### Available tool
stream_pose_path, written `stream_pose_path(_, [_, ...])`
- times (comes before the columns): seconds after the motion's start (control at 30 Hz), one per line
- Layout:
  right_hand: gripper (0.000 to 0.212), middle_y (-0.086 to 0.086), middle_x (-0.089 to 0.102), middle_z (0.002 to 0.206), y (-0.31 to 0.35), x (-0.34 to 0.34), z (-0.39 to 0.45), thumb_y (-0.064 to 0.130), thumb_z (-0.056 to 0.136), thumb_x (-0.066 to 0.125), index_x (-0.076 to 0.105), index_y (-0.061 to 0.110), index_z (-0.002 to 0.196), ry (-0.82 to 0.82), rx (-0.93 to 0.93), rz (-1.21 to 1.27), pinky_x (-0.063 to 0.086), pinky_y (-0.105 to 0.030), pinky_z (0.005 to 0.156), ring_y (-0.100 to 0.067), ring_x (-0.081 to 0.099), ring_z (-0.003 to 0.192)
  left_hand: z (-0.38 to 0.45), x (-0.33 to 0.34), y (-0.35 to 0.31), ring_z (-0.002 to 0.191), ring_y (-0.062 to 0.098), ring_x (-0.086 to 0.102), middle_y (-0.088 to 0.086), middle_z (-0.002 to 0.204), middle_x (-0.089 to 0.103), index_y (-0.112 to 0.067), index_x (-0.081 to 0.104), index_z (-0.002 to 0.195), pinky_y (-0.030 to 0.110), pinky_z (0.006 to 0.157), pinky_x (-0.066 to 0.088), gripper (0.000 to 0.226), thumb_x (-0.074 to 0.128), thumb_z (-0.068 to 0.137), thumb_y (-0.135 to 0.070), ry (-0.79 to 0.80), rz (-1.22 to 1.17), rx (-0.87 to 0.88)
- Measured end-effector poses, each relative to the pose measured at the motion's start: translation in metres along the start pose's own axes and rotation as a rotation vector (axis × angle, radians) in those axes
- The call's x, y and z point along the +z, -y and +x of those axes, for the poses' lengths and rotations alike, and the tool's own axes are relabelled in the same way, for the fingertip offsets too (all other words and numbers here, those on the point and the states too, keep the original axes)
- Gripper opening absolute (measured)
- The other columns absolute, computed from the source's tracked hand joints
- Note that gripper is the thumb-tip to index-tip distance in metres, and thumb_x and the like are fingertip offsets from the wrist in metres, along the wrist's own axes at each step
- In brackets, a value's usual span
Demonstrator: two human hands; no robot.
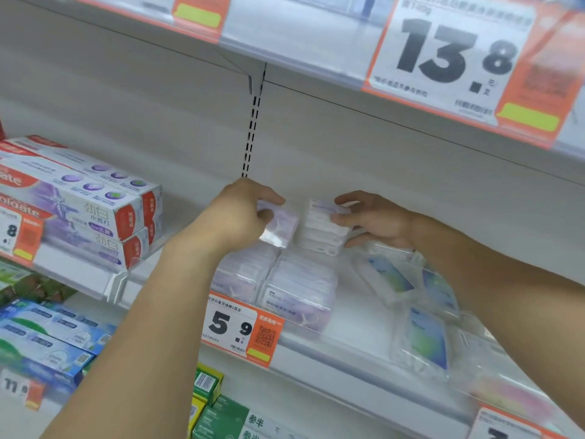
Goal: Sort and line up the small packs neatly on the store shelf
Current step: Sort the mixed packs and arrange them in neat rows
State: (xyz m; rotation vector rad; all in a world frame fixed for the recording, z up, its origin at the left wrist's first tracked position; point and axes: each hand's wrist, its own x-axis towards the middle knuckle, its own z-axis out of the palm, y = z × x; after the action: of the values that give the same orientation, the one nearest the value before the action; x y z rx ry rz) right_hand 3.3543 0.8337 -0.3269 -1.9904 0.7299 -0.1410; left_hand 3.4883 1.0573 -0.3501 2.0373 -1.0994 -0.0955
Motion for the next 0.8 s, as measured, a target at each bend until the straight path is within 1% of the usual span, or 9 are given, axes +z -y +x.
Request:
stream_pose_path(0.1, [0.037,-0.005,0.068,0.107,-0.007,0.003,-0.009,0.008,0.071,0.087,0.069,0.012,0.102,-0.149,-0.203,-0.200,0.057,-0.033,0.082,-0.021,0.066,0.097,0.000,0.000,0.000,0.115,0.018,0.055,-0.002,0.132,0.055,-0.029,0.067,0.118,0.015,0.083,0.034,0.030,0.055,0.094,-0.014,-0.029,0.002,-0.031])
stream_pose_path(0.2, [0.023,0.004,0.071,0.096,-0.015,0.008,-0.015,0.020,0.066,0.090,0.072,0.021,0.080,-0.145,-0.286,-0.397,0.051,-0.027,0.090,-0.015,0.066,0.097,-0.001,0.001,0.003,0.117,0.019,0.055,0.001,0.129,0.058,-0.026,0.069,0.113,0.014,0.083,0.033,0.026,0.062,0.091,-0.014,-0.034,0.010,-0.046])
stream_pose_path(0.27, [0.020,0.004,0.070,0.104,-0.016,0.009,-0.017,0.030,0.070,0.086,0.074,0.028,0.085,-0.148,-0.285,-0.338,0.052,-0.032,0.092,-0.016,0.065,0.100,-0.002,0.002,0.006,0.114,0.021,0.057,0.005,0.125,0.061,-0.025,0.073,0.103,0.017,0.084,0.036,0.021,0.069,0.085,-0.014,-0.045,0.011,-0.059])
stream_pose_path(0.33, [0.026,0.005,0.064,0.119,-0.014,0.010,-0.016,0.038,0.077,0.080,0.072,0.033,0.101,-0.168,-0.235,-0.232,0.052,-0.035,0.091,-0.018,0.063,0.106,-0.003,0.002,0.006,0.110,0.020,0.059,0.005,0.120,0.063,-0.025,0.075,0.095,0.018,0.084,0.038,0.015,0.071,0.083,-0.016,-0.065,-0.010,-0.081])
stream_pose_path(0.43, [0.034,0.002,0.054,0.131,-0.012,0.019,-0.017,0.036,0.086,0.072,0.065,0.032,0.120,-0.074,-0.129,-0.204,0.054,-0.035,0.089,-0.017,0.063,0.105,-0.004,0.000,0.003,0.103,0.018,0.061,0.000,0.111,0.064,-0.022,0.074,0.093,0.019,0.079,0.039,0.010,0.067,0.086,-0.026,-0.062,0.013,-0.089])
stream_pose_path(0.5, [0.036,-0.001,0.052,0.127,-0.012,0.025,-0.018,0.034,0.086,0.073,0.064,0.028,0.120,-0.033,-0.107,-0.188,0.058,-0.038,0.085,-0.019,0.063,0.094,-0.004,-0.004,0.002,0.101,0.019,0.059,0.000,0.107,0.062,-0.019,0.072,0.099,0.020,0.077,0.038,0.019,0.063,0.089,-0.033,-0.031,0.068,-0.122])
stream_pose_path(0.6, [0.047,0.000,0.048,0.113,-0.008,0.028,-0.021,0.034,0.081,0.078,0.060,0.028,0.124,-0.003,-0.045,-0.152,0.059,-0.038,0.081,-0.020,0.062,0.081,-0.004,-0.006,0.007,0.110,0.024,0.057,0.003,0.121,0.062,-0.018,0.063,0.116,0.022,0.080,0.038,0.034,0.060,0.090,-0.039,-0.032,0.103,-0.164])
stream_pose_path(0.67, [0.052,0.000,0.049,0.113,-0.006,0.028,-0.024,0.036,0.078,0.080,0.058,0.029,0.125,0.035,-0.024,-0.168,0.058,-0.035,0.078,-0.020,0.062,0.077,-0.006,-0.007,0.013,0.116,0.025,0.053,0.005,0.131,0.056,-0.017,0.052,0.131,0.023,0.082,0.036,0.048,0.059,0.090,-0.041,-0.014,0.148,-0.199])
stream_pose_path(0.8, [0.031,-0.001,0.057,0.109,-0.004,0.036,-0.031,0.038,0.079,0.078,0.064,0.031,0.106,0.096,-0.069,-0.208,0.054,-0.035,0.070,-0.018,0.059,0.074,-0.007,-0.012,0.022,0.111,0.025,0.055,0.007,0.127,0.057,-0.018,0.052,0.130,0.024,0.082,0.039,0.051,0.062,0.087,-0.043,0.025,0.119,-0.262])
